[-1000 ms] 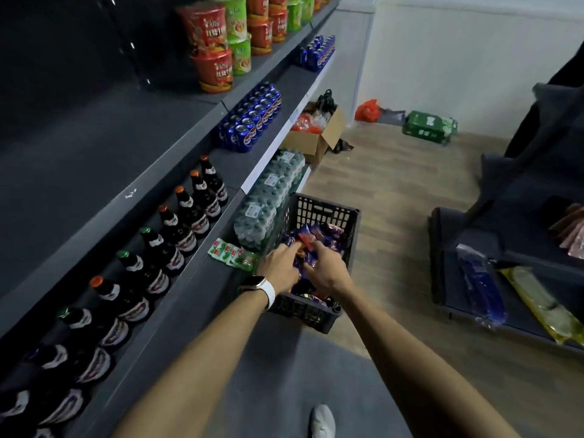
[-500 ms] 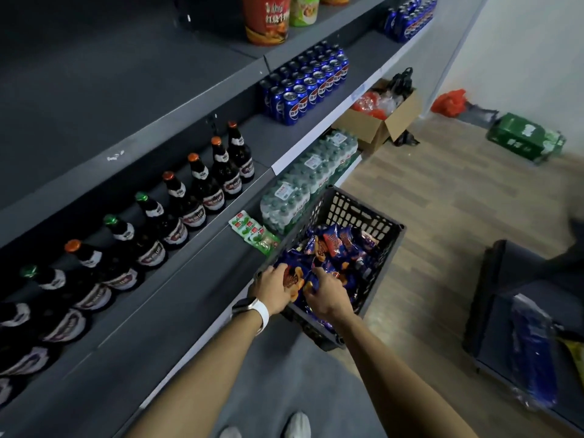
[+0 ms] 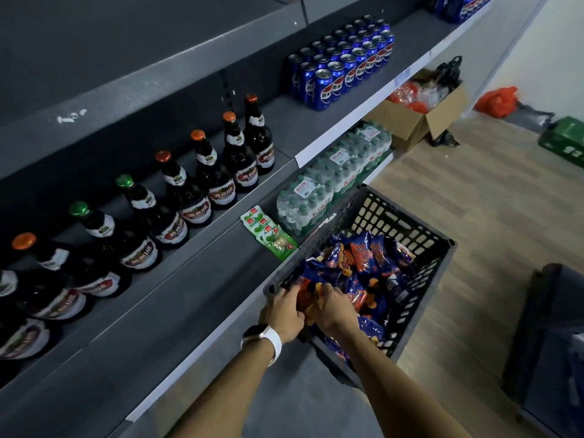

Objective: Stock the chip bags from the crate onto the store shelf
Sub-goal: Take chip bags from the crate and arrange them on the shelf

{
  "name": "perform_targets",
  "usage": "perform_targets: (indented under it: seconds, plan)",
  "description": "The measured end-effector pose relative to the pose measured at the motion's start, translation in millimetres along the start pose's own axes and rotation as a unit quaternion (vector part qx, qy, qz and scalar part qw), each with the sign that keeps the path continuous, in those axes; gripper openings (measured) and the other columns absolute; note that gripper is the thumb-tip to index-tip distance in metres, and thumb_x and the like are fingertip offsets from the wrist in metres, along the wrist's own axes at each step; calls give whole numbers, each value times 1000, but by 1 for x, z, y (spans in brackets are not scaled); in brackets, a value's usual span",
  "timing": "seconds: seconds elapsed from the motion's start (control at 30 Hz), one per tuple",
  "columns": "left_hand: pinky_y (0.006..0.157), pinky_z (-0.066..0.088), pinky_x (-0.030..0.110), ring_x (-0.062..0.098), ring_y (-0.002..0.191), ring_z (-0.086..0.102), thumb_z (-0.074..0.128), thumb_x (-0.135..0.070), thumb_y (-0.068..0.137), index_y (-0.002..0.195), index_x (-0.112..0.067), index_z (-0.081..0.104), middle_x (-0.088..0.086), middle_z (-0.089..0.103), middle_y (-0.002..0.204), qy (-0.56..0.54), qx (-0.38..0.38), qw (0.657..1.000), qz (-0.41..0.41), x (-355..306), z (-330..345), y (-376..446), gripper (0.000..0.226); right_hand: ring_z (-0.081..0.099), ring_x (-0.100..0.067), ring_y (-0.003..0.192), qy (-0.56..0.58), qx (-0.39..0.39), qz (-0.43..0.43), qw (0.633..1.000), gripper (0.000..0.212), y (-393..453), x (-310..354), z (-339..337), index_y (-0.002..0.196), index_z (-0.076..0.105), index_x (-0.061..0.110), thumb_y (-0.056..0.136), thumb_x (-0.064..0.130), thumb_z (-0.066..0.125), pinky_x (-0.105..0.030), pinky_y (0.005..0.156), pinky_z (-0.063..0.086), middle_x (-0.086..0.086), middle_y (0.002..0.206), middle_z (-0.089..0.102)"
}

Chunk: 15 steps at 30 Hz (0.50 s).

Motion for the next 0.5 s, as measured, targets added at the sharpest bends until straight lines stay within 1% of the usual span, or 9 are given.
perform_targets:
  seconds: [0.07, 0.13, 0.2, 0.27, 0.3, 0.33, 0.37, 0.43, 0.5]
  plan:
    - [92, 50, 41, 32, 123, 51, 54, -17, 90, 139, -29, 39, 2, 47, 140, -5, 0, 1000, -2, 6, 4, 8, 53, 51, -30, 121, -28, -16, 9, 999, 52, 15, 1, 8, 135, 46, 16, 89, 36, 60, -44, 98, 48, -8, 137, 52]
    - [91, 48, 39, 30, 122, 52, 53, -17, 91, 140, -28, 39, 2, 47, 140, -9, 1, 1000, -2, 13, 8, 15, 53, 40, -33, 132, -74, -45, 28, 996, 56, 30, 0, 11, 142, 40, 16, 94, 40, 54, -46, 108, 38, -10, 145, 44]
    - [91, 47, 38, 28, 121, 52, 53, -16, 91, 142, -26, 38, 3, 46, 139, -13, -1, 1000, 0, 20, 10, 19, 53, 28, -35, 140, -101, -64, 59, 991, 54, 41, -5, 10, 143, 39, 19, 95, 43, 50, -49, 114, 28, -14, 152, 32]
    - [93, 48, 39, 28, 123, 50, 53, -16, 90, 144, -25, 37, 5, 47, 138, -19, -8, 1000, 1, 27, 11, 23, 56, 19, -40, 145, -69, -48, 94, 992, 55, 54, -14, 13, 140, 41, 25, 93, 52, 54, -55, 116, 23, -18, 158, 20]
    - [94, 48, 40, 28, 124, 49, 53, -16, 90, 144, -25, 37, 5, 47, 138, -20, -14, 1000, 3, 29, 12, 25, 57, 19, -41, 146, -37, -34, 112, 992, 58, 60, -19, 15, 140, 41, 28, 91, 56, 57, -56, 116, 24, -19, 158, 18]
    - [94, 48, 40, 27, 125, 48, 52, -16, 90, 144, -24, 37, 5, 47, 138, -20, -20, 1000, 5, 30, 12, 27, 57, 26, -41, 144, -8, -22, 123, 992, 62, 66, -24, 17, 140, 40, 31, 89, 58, 60, -56, 115, 29, -19, 157, 22]
    - [94, 49, 40, 27, 126, 47, 51, -16, 91, 144, -24, 37, 5, 46, 140, -21, -23, 999, 10, 30, 14, 28, 56, 38, -38, 137, 14, -11, 123, 992, 63, 70, -27, 19, 141, 39, 33, 87, 59, 61, -55, 110, 37, -18, 151, 32]
    - [93, 47, 37, 27, 128, 47, 51, -14, 92, 144, -23, 36, 4, 43, 144, -27, -23, 999, 18, 27, 17, 30, 55, 58, -26, 110, 43, 5, 90, 995, 56, 74, -27, 22, 138, 42, 34, 89, 53, 63, -45, 91, 53, -9, 132, 54]
    - [94, 46, 36, 27, 129, 47, 52, -14, 93, 145, -22, 36, 3, 41, 147, -45, -14, 999, 20, 23, 22, 33, 55, 62, -18, 89, 63, 3, 45, 997, 41, 70, -23, 23, 131, 50, 29, 94, 38, 63, -34, 72, 55, -4, 117, 65]
Point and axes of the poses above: each hand's wrist, its own y-axis towards the middle knuckle, its own z-axis out of the palm, x = y × z, the point moved 6 cm from there along y, towards the middle knuckle
